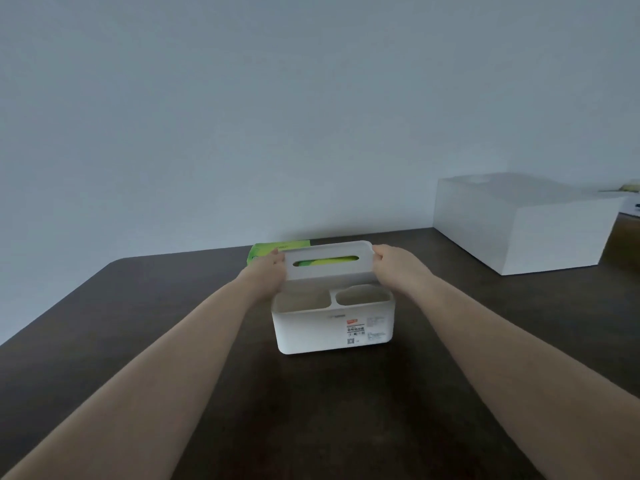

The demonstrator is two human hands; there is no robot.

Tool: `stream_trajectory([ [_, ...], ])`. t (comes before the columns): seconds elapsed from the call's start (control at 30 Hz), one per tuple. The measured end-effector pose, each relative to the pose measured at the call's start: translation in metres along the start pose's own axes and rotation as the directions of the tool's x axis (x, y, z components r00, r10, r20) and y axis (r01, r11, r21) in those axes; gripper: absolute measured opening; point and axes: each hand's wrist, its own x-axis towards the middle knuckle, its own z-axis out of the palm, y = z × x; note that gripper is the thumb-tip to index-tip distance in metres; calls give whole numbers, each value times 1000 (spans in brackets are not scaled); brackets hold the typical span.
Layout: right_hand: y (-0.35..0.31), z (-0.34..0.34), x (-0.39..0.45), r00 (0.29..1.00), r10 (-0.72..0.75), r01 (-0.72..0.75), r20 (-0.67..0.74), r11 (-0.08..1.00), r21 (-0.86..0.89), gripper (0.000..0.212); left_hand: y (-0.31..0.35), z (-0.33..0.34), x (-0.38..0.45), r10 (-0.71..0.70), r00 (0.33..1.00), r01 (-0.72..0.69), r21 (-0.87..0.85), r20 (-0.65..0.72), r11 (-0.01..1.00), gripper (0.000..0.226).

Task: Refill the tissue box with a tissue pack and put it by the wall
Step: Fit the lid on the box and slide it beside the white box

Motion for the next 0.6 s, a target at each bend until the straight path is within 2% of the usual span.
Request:
stream_trajectory([
  [0.1,-1,-6,0,999,-16,16,36,1000,-7,39,1,9,-10,6,1000,-8,-51,-25,999,52],
  [0.17,0,-6,0,999,-11,9,42,999,48,39,-3,17,-16,-67,993,55,-124,-97,991,54],
  [0.23,0,-3,-2,999,-1,-3,32,994,109,39,-8,21,-19,-172,981,150,-215,-85,965,59],
  [0.27,1,0,-4,999,4,-10,37,989,145,40,-11,20,-18,-223,974,202,-280,-45,939,63],
  [0.33,1,4,-13,997,32,-49,74,969,241,48,-19,14,-21,-290,946,323,-487,145,811,68],
  [0.37,1,5,-18,994,51,-77,95,956,284,54,-22,10,-25,-295,928,373,-538,229,756,68],
  [0.4,1,4,-23,989,73,-110,125,941,319,61,-25,6,-30,-277,915,396,-524,293,754,66],
  [0.43,1,1,-29,979,102,-159,179,925,345,67,-26,2,-34,-266,908,389,-418,323,821,60],
  [0.5,1,-8,-40,935,145,-256,324,907,333,73,-19,-1,-44,-272,918,329,-169,290,929,32],
  [0.53,3,-12,-44,905,162,-291,393,910,296,71,-16,-1,-47,-286,925,316,-90,250,944,24],
  [0.6,8,-16,-48,859,214,-348,465,911,223,51,-6,1,-50,-321,929,324,12,182,946,23],
])
